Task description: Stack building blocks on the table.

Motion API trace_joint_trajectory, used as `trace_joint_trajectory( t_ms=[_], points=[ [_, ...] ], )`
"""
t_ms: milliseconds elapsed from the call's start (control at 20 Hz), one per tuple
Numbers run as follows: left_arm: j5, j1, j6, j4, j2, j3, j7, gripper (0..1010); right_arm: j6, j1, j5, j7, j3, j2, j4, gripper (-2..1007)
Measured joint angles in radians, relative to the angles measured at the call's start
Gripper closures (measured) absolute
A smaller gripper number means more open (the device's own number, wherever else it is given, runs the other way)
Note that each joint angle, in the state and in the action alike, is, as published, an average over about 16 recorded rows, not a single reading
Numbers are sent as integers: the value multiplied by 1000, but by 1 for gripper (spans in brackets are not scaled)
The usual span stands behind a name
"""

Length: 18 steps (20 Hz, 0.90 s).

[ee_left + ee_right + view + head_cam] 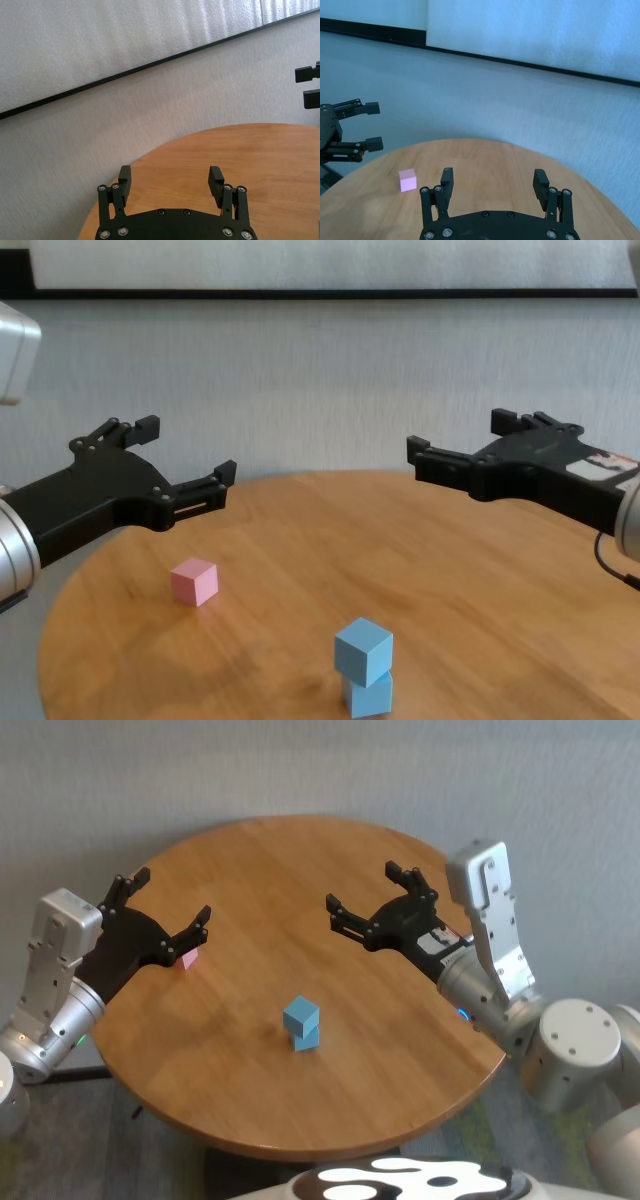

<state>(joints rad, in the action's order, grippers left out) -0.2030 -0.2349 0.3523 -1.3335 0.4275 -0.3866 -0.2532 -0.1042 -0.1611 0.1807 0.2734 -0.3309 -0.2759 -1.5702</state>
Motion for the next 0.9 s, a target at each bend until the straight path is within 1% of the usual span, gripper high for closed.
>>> trace_joint_trajectory(
  t_ms=[100,200,350,450,650,900],
  points=[
    [0,0,0,0,0,0,0,10,37,5,-10,0,6,-1,8,0],
    [0,0,0,0,0,0,0,10,66,7,-18,2,12,-3,16,0],
    [0,0,0,0,0,0,0,10,88,6,-26,10,18,-8,26,0],
    [0,0,0,0,0,0,0,10,89,3,-27,18,21,-11,32,0],
    [0,0,0,0,0,0,0,10,79,-6,-23,34,25,-19,39,0],
    [0,0,0,0,0,0,0,10,70,-15,-21,40,26,-24,45,0]
  ],
)
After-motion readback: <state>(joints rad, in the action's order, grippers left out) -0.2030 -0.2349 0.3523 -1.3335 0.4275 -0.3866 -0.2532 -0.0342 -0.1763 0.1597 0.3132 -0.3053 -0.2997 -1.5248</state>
